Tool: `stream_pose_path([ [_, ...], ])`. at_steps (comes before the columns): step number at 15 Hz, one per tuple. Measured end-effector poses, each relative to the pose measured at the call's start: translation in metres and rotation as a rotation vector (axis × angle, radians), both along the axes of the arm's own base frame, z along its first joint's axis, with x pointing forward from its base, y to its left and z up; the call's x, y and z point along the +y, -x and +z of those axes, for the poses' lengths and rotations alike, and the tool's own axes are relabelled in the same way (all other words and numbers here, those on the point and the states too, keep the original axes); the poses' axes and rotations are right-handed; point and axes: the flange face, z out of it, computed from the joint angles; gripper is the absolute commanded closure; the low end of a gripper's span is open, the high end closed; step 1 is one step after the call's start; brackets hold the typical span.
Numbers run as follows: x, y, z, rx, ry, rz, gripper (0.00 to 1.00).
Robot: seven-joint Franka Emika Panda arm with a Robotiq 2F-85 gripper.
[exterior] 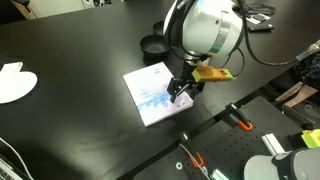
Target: Open the blue and white book.
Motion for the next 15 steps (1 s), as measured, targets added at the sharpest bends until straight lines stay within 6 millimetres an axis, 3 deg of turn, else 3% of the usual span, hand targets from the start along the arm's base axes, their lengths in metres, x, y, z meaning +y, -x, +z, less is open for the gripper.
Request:
stream_pose_path([
  [4, 0.0, -0.001, -0.003, -0.014, 0.017, 0.008, 0.66],
  [7, -0.001, -0.002, 0.0, -0.028, 0.031, 0.008, 0.83],
  [9, 0.0, -0.003, 0.003, -0.036, 0.039, 0.002, 0.89],
  [15, 0.004, -0.005, 0.008, -0.026, 0.059, -0.033, 0.87],
])
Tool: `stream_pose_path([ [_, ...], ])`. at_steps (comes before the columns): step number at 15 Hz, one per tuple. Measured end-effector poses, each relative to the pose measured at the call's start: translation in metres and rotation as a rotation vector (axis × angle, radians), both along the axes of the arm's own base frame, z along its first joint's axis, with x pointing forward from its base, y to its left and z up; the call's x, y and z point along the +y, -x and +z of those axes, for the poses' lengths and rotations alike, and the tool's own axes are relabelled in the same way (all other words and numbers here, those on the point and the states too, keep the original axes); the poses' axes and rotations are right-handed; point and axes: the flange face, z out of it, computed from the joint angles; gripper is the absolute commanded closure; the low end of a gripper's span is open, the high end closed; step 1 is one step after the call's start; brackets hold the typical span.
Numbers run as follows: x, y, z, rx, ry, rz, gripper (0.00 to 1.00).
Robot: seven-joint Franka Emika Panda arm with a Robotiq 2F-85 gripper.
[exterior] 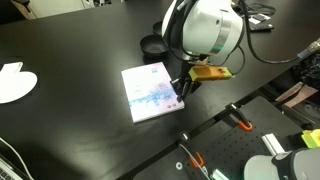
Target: Open the blue and white book.
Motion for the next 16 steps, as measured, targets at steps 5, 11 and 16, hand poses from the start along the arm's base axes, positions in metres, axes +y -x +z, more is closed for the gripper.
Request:
stream_pose_path([
  [5, 0.013, 0.001, 0.003, 0.015, -0.005, -0.008, 0.89],
  [11, 0.029, -0.001, 0.029, -0.028, 0.031, 0.007, 0.89],
  [16, 0.036, -0.008, 0.059, -0.093, 0.151, 0.029, 0.89],
])
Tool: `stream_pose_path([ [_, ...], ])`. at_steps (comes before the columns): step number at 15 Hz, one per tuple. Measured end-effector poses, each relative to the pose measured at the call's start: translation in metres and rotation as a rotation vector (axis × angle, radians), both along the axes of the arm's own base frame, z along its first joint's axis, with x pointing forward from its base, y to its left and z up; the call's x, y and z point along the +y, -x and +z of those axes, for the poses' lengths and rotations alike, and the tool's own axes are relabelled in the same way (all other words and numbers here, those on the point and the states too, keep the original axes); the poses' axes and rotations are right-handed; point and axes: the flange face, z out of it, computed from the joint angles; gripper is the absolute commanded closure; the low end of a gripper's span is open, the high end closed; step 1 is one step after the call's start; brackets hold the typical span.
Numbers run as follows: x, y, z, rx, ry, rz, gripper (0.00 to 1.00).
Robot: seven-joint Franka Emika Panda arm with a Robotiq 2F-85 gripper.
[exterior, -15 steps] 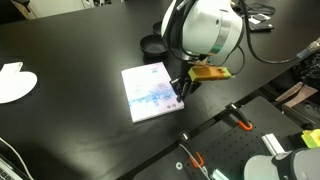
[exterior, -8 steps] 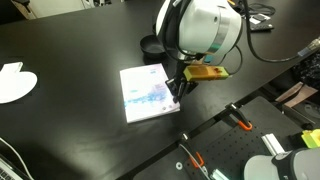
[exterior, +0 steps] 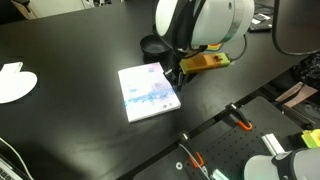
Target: Open the blue and white book.
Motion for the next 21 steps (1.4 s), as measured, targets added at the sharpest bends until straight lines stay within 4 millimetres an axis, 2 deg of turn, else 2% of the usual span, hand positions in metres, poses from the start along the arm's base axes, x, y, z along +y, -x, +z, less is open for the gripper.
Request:
stream_pose_path([
  [3, 0.012, 0.0, 0.021, -0.083, 0.079, 0.024, 0.88],
  [4, 0.015, 0.001, 0.027, -0.1, 0.102, 0.025, 0.63],
  [6, 0.017, 0.003, 0.035, -0.111, 0.119, 0.004, 0.59],
  [10, 0.008, 0.008, 0.03, -0.051, 0.116, -0.045, 0.3],
  [14, -0.005, 0.013, 0.014, 0.016, 0.065, -0.077, 0.02],
  [21, -0.02, 0.024, -0.025, 0.168, -0.085, -0.107, 0.0],
])
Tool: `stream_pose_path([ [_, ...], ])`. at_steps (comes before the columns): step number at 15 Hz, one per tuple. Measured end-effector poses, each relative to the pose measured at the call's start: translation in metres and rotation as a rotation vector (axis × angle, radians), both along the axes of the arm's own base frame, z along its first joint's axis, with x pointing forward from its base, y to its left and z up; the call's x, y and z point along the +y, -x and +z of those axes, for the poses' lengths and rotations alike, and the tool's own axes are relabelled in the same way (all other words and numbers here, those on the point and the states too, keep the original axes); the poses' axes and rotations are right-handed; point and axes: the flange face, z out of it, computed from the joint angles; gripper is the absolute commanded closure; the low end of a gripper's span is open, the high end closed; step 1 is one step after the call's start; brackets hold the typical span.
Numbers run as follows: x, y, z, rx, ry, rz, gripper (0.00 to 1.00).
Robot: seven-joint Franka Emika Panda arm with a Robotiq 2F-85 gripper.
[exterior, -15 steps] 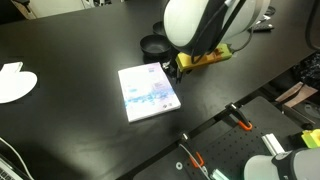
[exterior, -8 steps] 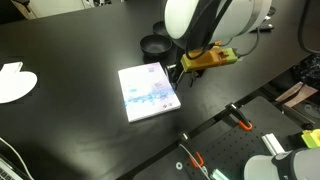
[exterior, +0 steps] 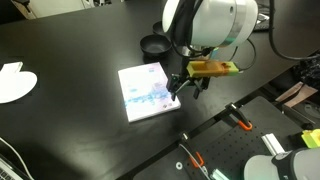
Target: Open the blue and white book.
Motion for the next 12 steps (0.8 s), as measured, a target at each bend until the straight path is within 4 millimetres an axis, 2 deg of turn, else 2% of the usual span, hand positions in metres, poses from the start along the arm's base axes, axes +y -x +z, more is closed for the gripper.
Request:
stream_pose_path([
  [6, 0.005, -0.008, -0.022, 0.028, -0.071, -0.023, 0.0],
  [12, 0.009, -0.025, -0.035, 0.028, -0.106, -0.034, 0.0],
])
